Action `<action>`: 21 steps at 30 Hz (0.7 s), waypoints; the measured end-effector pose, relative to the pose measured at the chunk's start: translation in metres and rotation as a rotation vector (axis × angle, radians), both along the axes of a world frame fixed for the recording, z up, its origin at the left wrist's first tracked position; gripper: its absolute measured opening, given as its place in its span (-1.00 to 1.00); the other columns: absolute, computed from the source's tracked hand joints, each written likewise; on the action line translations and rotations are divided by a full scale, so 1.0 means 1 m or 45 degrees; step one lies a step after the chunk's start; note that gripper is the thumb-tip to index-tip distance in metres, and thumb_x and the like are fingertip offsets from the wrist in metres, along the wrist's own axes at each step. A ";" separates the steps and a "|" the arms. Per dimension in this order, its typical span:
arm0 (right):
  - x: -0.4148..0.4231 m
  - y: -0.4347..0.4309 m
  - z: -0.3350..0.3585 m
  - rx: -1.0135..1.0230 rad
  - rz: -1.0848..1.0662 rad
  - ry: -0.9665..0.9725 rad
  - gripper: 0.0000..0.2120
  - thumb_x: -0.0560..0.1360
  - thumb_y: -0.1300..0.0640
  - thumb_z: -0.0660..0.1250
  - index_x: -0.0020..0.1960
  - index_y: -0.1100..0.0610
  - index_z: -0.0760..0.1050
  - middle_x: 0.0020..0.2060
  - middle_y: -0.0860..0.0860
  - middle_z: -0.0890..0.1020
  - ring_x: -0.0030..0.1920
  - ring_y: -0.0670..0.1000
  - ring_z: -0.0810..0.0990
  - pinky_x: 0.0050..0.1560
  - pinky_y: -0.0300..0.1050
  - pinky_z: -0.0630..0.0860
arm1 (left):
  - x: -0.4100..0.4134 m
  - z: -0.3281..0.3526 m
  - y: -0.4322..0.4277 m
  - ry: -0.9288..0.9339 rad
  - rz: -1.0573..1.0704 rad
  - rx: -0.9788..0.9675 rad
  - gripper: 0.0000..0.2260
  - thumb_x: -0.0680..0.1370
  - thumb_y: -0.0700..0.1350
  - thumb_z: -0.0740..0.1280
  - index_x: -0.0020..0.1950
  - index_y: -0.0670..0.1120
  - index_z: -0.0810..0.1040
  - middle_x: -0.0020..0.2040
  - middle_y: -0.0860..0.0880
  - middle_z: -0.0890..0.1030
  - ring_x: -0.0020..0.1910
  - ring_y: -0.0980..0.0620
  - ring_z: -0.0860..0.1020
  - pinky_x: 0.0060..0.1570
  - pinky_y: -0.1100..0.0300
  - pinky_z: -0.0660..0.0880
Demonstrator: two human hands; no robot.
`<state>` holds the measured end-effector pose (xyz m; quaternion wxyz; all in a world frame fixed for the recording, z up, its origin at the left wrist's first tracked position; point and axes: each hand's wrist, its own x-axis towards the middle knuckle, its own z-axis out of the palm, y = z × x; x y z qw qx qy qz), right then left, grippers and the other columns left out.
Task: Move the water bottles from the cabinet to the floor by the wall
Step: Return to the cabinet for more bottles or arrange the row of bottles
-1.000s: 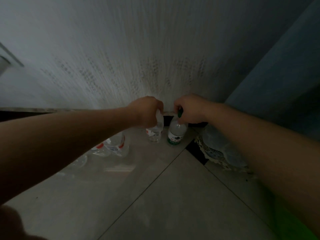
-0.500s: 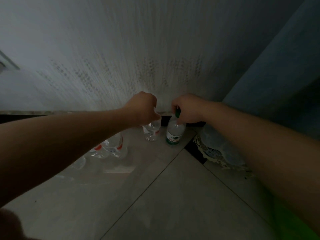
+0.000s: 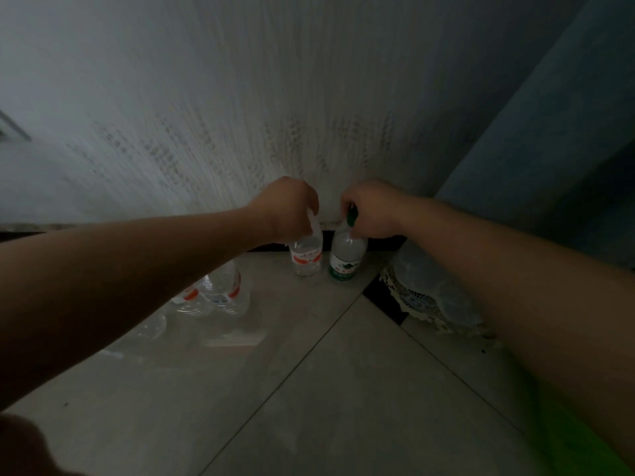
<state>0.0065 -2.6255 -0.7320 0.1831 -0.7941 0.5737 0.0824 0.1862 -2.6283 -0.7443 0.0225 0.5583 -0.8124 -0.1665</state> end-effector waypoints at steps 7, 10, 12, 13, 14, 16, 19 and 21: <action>-0.007 -0.001 0.001 -0.030 -0.047 -0.044 -0.71 0.43 0.17 0.45 0.14 0.14 0.55 -0.01 0.03 0.54 -0.10 -0.04 0.44 -0.37 -0.27 0.28 | -0.010 -0.002 -0.002 0.017 -0.054 -0.033 -0.67 0.45 -0.20 0.46 0.21 -0.07 0.62 0.16 -0.11 0.61 0.15 -0.08 0.54 -0.05 0.19 0.38; -0.008 -0.003 0.000 -0.046 -0.061 -0.064 -0.72 0.44 0.20 0.45 0.14 0.17 0.56 -0.06 0.02 0.51 -0.12 -0.04 0.43 -0.41 -0.30 0.23 | -0.013 -0.003 -0.004 0.023 -0.054 -0.045 -0.67 0.46 -0.22 0.45 0.22 -0.07 0.61 0.16 -0.12 0.60 0.15 -0.09 0.53 -0.06 0.20 0.35; -0.008 -0.003 0.000 -0.072 -0.068 -0.064 -0.72 0.44 0.20 0.45 0.14 0.17 0.56 -0.01 0.06 0.55 -0.11 -0.04 0.43 -0.39 -0.28 0.25 | -0.015 -0.004 -0.005 0.024 -0.065 -0.053 -0.66 0.45 -0.22 0.44 0.23 -0.08 0.61 0.16 -0.14 0.59 0.15 -0.10 0.52 -0.06 0.20 0.35; -0.007 -0.003 -0.001 -0.089 -0.073 -0.061 -0.71 0.44 0.19 0.45 0.15 0.17 0.56 0.02 0.07 0.56 -0.11 -0.04 0.43 -0.35 -0.25 0.27 | -0.015 -0.005 -0.006 0.027 -0.076 -0.059 -0.66 0.45 -0.22 0.44 0.23 -0.08 0.61 0.16 -0.14 0.59 0.15 -0.10 0.52 -0.06 0.20 0.34; -0.007 -0.003 -0.001 -0.105 -0.078 -0.058 -0.70 0.44 0.18 0.45 0.15 0.17 0.56 0.06 0.09 0.57 -0.10 -0.03 0.43 -0.28 -0.23 0.31 | -0.015 -0.005 -0.006 0.028 -0.083 -0.064 -0.66 0.45 -0.22 0.44 0.23 -0.08 0.61 0.16 -0.14 0.60 0.14 -0.10 0.53 -0.06 0.20 0.34; -0.005 -0.003 -0.001 -0.117 -0.083 -0.052 -0.69 0.44 0.17 0.45 0.17 0.16 0.55 0.10 0.10 0.57 -0.06 -0.01 0.45 -0.17 -0.19 0.34 | -0.015 -0.005 -0.006 0.030 -0.090 -0.069 -0.66 0.46 -0.21 0.43 0.23 -0.08 0.61 0.14 -0.14 0.59 0.14 -0.10 0.53 -0.07 0.19 0.33; -0.004 -0.002 -0.002 -0.116 -0.078 -0.055 -0.68 0.45 0.16 0.44 0.19 0.17 0.55 0.12 0.12 0.57 0.01 0.04 0.51 -0.14 -0.19 0.34 | -0.014 -0.006 -0.007 0.038 -0.120 -0.078 -0.67 0.46 -0.20 0.43 0.22 -0.08 0.61 0.13 -0.14 0.60 0.13 -0.10 0.53 -0.07 0.20 0.32; -0.005 -0.001 -0.003 -0.114 -0.071 -0.052 -0.69 0.45 0.17 0.45 0.18 0.17 0.56 0.11 0.12 0.58 0.03 0.06 0.53 -0.13 -0.19 0.34 | -0.014 -0.006 -0.008 0.033 -0.137 -0.084 -0.67 0.46 -0.19 0.43 0.23 -0.08 0.61 0.14 -0.14 0.60 0.13 -0.10 0.53 -0.07 0.20 0.31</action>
